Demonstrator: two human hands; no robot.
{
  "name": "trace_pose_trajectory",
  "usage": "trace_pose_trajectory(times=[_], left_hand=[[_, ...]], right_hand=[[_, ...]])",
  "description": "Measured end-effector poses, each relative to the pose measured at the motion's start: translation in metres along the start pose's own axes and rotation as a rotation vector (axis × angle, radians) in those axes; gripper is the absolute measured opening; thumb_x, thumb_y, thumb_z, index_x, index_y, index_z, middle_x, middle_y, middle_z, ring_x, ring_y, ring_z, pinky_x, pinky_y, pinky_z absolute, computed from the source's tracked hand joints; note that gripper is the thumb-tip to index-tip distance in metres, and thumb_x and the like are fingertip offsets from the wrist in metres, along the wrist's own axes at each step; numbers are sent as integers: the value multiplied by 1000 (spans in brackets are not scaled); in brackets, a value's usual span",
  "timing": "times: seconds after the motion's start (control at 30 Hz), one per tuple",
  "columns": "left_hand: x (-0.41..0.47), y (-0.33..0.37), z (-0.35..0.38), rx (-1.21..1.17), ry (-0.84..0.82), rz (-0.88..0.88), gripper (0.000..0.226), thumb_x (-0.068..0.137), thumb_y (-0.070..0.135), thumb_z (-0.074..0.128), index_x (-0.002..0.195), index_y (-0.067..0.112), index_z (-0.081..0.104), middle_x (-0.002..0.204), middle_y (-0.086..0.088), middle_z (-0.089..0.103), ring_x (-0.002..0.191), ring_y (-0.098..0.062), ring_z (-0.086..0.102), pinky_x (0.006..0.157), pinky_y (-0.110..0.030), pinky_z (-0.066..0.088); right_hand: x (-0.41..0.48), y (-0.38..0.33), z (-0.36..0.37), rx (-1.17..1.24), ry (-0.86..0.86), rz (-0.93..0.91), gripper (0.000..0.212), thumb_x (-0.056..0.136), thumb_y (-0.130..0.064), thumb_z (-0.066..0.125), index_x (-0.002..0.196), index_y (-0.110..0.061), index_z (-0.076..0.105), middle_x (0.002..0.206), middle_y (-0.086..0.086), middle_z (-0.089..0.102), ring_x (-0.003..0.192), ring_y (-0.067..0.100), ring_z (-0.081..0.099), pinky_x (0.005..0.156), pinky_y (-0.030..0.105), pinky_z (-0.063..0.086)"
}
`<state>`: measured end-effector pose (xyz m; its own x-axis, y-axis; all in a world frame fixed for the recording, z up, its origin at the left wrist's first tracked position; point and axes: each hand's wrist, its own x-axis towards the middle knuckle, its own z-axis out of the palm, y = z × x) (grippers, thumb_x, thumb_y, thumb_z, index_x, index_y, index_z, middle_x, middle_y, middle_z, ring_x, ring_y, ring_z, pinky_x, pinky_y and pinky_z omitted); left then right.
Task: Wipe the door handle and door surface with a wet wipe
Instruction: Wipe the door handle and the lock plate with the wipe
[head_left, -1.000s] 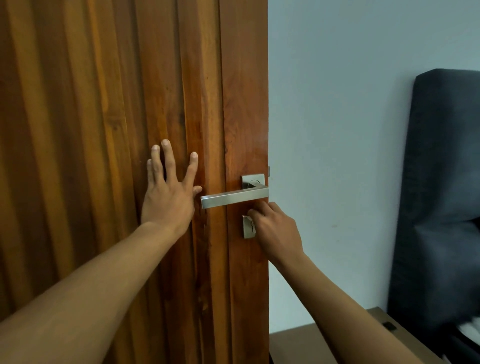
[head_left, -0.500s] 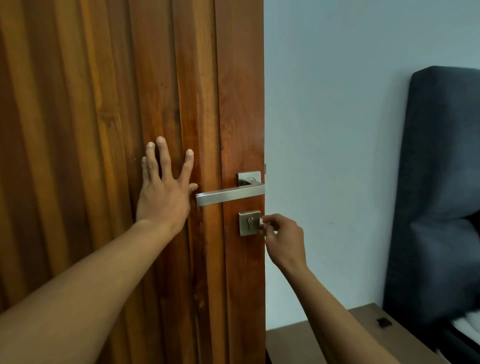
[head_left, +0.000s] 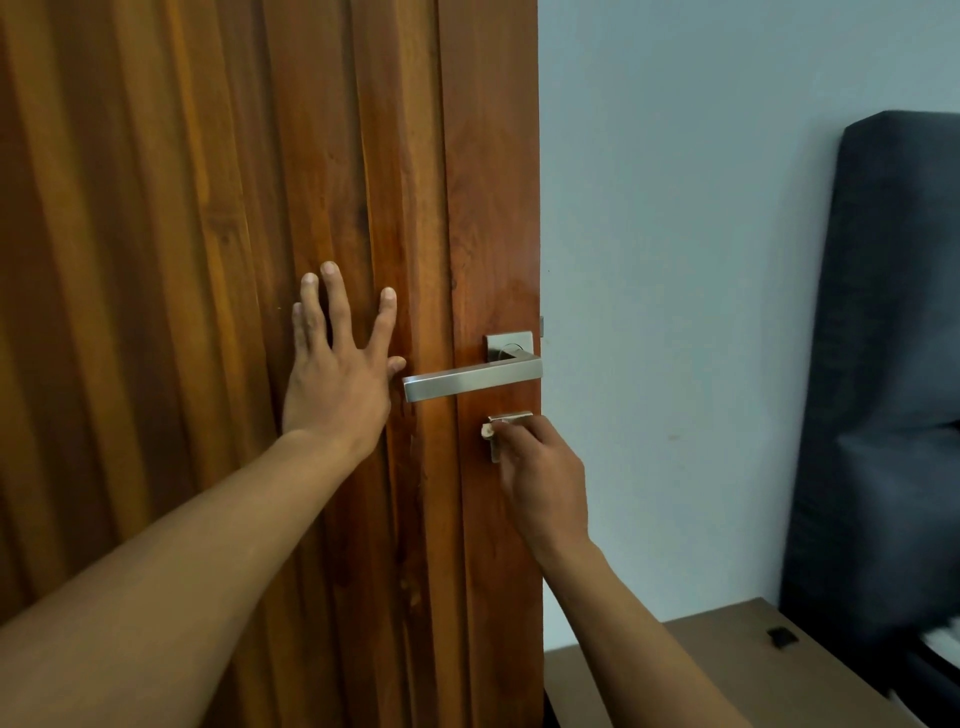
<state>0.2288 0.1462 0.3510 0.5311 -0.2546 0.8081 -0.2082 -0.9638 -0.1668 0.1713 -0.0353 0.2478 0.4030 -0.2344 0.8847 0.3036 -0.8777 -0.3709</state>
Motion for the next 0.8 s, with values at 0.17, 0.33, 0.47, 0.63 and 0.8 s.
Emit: trace_pose_trajectory(times=[0.17,0.33,0.47,0.63,0.8], left_hand=[[1,-1,0,1,-3,1,70,102,46,21,151,22,-21,152,-28,-35,144,-46,-26,121,-54,-1],[-1,-2,0,-14,-7,4,69,102,46,21,151,23,-22,152,-28,-36,143,-45,-28,120,-54,-2],[0,-1,-2,-12,-11,10,70,102,46,21,151,22,-22,145,-26,-44,142,-46,-29,121,-55,-1],[1,-1,-2,-6,-3,0,69,102,46,21,151,22,-21,152,-28,-36,143,-45,-28,120,-54,-3],[0,-2,1,-18,-3,5,70,102,46,22,151,23,-22,150,-26,-40,143,-44,-29,120,-54,-2]], right_hand=[[-17,13,11,-193,-25,-129,30,80,-11,77,109,-9,71,104,7,70,86,27,67,72,37,60],[-32,27,9,-210,-74,-124,29,74,-7,79,102,-10,73,99,6,71,81,26,68,67,33,58],[-31,41,3,-39,22,104,17,86,-4,67,98,-16,74,97,-3,70,81,14,66,71,25,55],[-25,33,3,154,152,279,16,89,-9,65,96,-22,73,93,-10,65,81,5,62,74,23,56],[-25,11,11,58,73,187,14,91,-13,64,101,-13,73,100,-1,68,83,13,63,75,14,47]])
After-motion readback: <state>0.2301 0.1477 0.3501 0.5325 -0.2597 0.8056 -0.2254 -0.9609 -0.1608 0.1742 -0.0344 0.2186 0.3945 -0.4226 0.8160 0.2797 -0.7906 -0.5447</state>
